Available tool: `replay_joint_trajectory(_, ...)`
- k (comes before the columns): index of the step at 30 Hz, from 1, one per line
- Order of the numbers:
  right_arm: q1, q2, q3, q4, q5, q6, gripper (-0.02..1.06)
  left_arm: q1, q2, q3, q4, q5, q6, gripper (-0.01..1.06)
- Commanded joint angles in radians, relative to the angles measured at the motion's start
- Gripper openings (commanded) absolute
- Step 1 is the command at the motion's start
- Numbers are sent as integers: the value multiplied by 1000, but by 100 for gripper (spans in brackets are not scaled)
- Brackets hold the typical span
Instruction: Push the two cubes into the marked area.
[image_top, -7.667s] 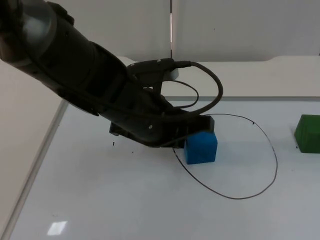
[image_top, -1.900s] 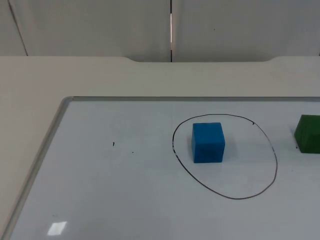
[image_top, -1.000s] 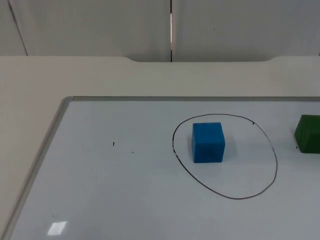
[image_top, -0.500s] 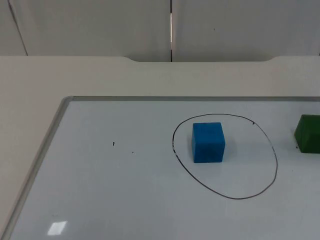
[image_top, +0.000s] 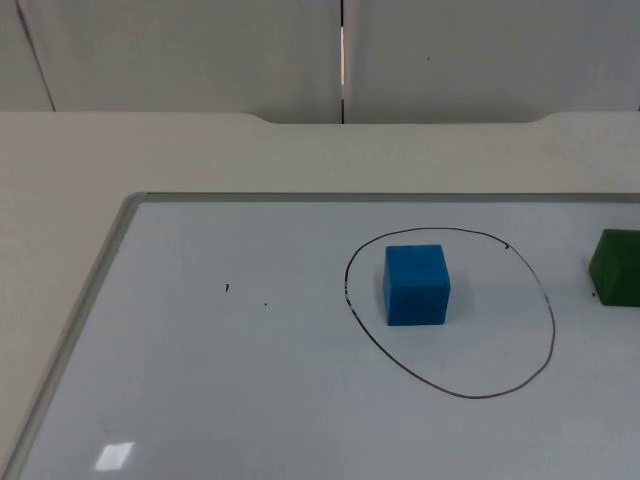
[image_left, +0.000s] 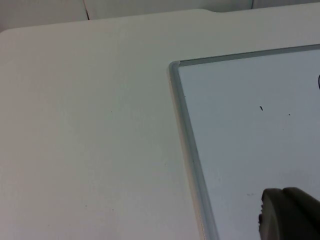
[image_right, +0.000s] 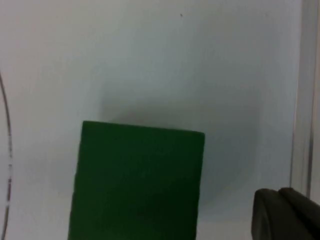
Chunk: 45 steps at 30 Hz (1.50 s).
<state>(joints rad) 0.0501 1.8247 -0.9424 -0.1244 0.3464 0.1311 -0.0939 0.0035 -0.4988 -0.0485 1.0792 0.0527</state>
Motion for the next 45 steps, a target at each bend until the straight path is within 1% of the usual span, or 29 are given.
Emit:
replay_joint_trajectory(1,-6,16,-3,-5,-41,-1,0,3,-4,4,-8,-3,-2,0)
replay_joint_trajectory(2,-6,28,-3,-5,-68,-1,0,3,-4,4,-8,-3,-2,0)
replay_joint_trajectory(3,-6,28,-3,-5,-68,-1,0,3,-4,4,-8,-3,-2,0)
replay_joint_trajectory(5,-6,46,-3,-1,-102,-1,0,3,-4,4,-8,-3,-2,0)
replay_joint_trajectory(13,-6,82,-3,2,-155,4,0,3,-4,4,-8,-3,-2,0)
replay_joint_trajectory(18,-6,95,-3,22,-153,6,0,3,-4,4,-8,-3,-2,0)
replay_joint_trajectory(24,-6,95,-3,25,-154,6,0,3,-4,4,-8,-3,-2,0)
replay_joint_trajectory(28,30,95,-3,21,-160,0,0,3,-4,4,-6,-3,-2,0)
replay_joint_trajectory(29,50,95,-3,20,-172,0,0,3,-4,4,-6,-3,-2,0)
replay_joint_trajectory(34,86,95,-3,22,-204,0,0,3,-4,4,-6,-3,-2,0)
replay_joint_trajectory(38,102,95,-3,22,-204,0,0,3,-4,4,-6,-3,-2,0)
replay_joint_trajectory(45,102,95,-3,26,-204,15,0,3,-4,4,-6,-3,-2,0)
